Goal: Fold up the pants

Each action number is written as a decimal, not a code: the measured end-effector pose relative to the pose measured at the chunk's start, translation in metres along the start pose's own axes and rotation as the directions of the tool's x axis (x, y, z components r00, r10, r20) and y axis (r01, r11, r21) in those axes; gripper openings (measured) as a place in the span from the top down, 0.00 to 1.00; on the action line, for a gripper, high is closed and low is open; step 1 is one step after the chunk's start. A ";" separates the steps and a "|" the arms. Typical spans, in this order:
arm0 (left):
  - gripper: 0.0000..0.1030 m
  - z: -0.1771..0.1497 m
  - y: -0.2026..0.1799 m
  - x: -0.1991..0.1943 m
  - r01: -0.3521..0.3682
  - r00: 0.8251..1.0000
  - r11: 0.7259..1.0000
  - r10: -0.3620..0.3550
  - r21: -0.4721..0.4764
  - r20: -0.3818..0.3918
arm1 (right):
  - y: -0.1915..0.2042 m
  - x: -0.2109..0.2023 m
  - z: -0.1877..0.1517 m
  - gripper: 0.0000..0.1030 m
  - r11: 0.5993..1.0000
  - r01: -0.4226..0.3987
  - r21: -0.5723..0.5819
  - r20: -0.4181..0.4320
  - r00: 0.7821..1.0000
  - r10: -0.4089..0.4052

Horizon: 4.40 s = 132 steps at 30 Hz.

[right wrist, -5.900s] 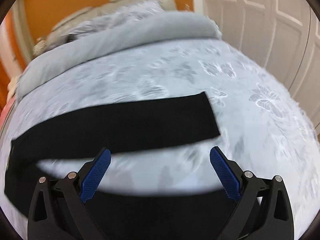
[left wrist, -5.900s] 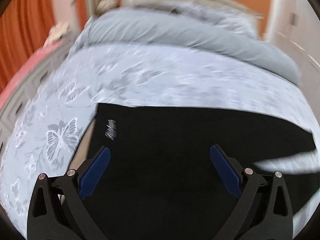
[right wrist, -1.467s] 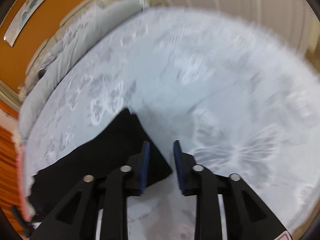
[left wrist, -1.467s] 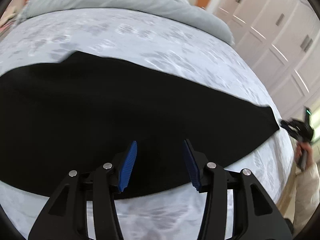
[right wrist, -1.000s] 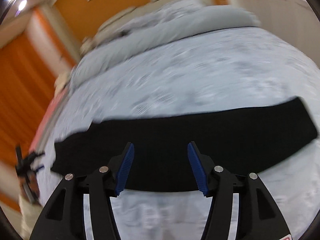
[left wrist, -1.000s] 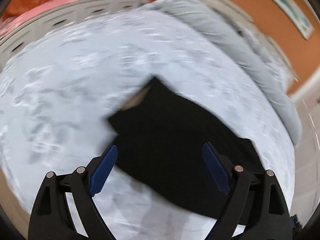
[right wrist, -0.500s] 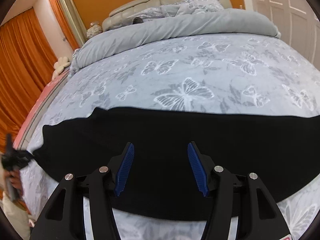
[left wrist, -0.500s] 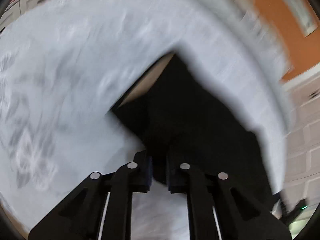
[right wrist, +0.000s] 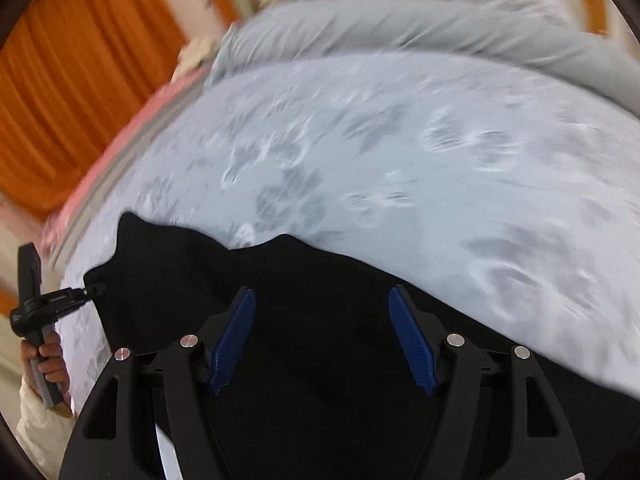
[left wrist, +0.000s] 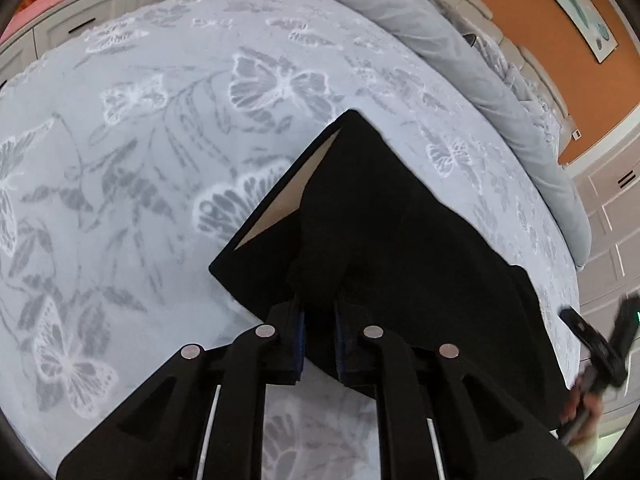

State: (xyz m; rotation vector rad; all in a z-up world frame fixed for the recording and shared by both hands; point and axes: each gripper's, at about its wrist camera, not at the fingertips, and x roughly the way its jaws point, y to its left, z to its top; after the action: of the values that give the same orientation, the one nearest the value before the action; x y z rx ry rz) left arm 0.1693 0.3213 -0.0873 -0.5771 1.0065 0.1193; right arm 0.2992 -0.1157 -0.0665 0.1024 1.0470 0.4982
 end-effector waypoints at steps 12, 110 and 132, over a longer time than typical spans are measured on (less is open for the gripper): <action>0.86 0.012 -0.001 0.010 -0.073 0.997 0.991 0.068 0.109 0.043 | 0.011 0.089 0.048 0.91 0.982 0.140 -0.126 -0.062 0.987 -0.148; 0.12 -0.055 -0.084 -0.012 -0.251 0.965 0.968 0.250 0.006 0.072 | -0.325 -0.292 -0.317 0.29 0.476 0.144 0.868 0.103 0.885 -0.455; 0.12 -0.087 -0.165 0.004 -0.173 0.984 0.967 0.163 0.189 0.065 | -0.336 -0.293 -0.275 0.97 0.488 0.197 0.850 0.143 0.806 -0.575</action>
State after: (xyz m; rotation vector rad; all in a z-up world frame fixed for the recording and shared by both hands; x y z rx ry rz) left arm 0.1638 0.1369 -0.0590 -0.3091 1.0053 0.1826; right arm 0.0646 -0.5842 -0.0756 0.7455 0.7529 -0.4839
